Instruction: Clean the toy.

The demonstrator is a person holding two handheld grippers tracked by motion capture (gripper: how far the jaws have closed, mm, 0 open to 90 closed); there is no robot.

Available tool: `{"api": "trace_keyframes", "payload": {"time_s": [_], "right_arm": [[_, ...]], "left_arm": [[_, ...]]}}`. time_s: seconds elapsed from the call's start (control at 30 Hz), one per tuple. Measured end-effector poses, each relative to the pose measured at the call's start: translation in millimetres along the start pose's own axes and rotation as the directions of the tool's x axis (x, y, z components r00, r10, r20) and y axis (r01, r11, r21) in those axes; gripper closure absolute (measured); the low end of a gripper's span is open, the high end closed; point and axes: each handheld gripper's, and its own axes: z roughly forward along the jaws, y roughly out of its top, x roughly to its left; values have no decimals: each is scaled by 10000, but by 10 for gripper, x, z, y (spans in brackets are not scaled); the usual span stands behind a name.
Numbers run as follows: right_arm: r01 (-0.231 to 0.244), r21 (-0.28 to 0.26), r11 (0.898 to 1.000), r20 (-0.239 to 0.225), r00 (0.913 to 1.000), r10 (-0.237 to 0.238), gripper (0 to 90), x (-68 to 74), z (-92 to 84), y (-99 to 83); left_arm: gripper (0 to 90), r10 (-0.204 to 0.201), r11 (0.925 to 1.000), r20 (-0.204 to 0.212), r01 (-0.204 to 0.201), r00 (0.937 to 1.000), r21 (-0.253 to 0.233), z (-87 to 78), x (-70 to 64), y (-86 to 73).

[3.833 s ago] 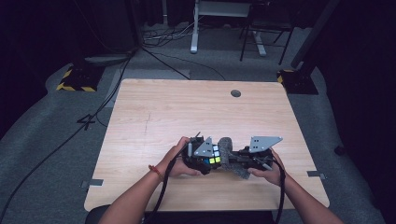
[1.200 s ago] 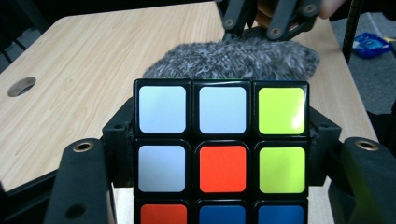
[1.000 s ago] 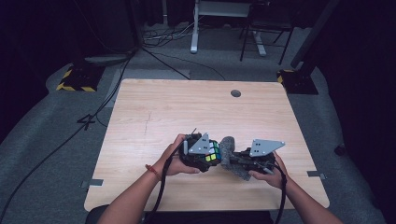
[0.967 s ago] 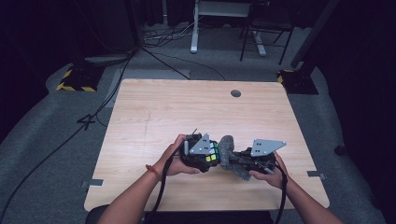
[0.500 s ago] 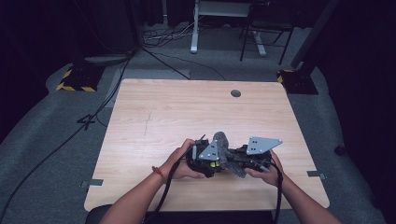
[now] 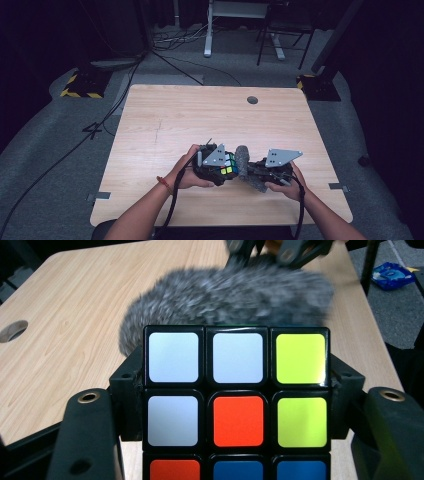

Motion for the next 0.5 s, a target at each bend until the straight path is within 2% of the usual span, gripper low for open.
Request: {"api": "trace_keyframes", "payload": {"time_s": [0.07, 0.13, 0.3, 0.37, 0.4, 0.43, 0.5], "right_arm": [[118, -349, 9993, -115, 9999, -123, 799, 39, -18, 62], [270, -461, 9986, -90, 9996, -274, 799, 73, -20, 106], [270, -623, 9977, -15, 9996, -272, 798, 76, -20, 149], [185, -511, 9985, 72, 9998, -182, 798, 40, -10, 124], [145, -291, 9995, 217, 9997, -138, 798, 8, -1, 103], [-3, -134, 9999, 310, 9995, 7, 798, -36, 10, 69], [-570, 1, 9984, 200, 9982, 570, 798, -133, 27, -23]], "left_arm": [[336, -78, 10000, 77, 78, 9999, 49, 31, 0, -7], [336, -18, 9998, 134, 16, 9999, 190, 71, -12, -11], [336, 49, 9994, 258, -58, 9997, 347, 137, -48, -7], [336, 103, 9995, 233, -110, 9997, 300, 128, -57, 1], [336, 141, 9996, 220, -146, 9997, 231, 114, -61, 10], [336, 121, 9998, 179, -124, 9998, 153, 93, -62, 20], [336, 124, 9998, 95, -123, 9999, -129, 41, -58, 33]]}}
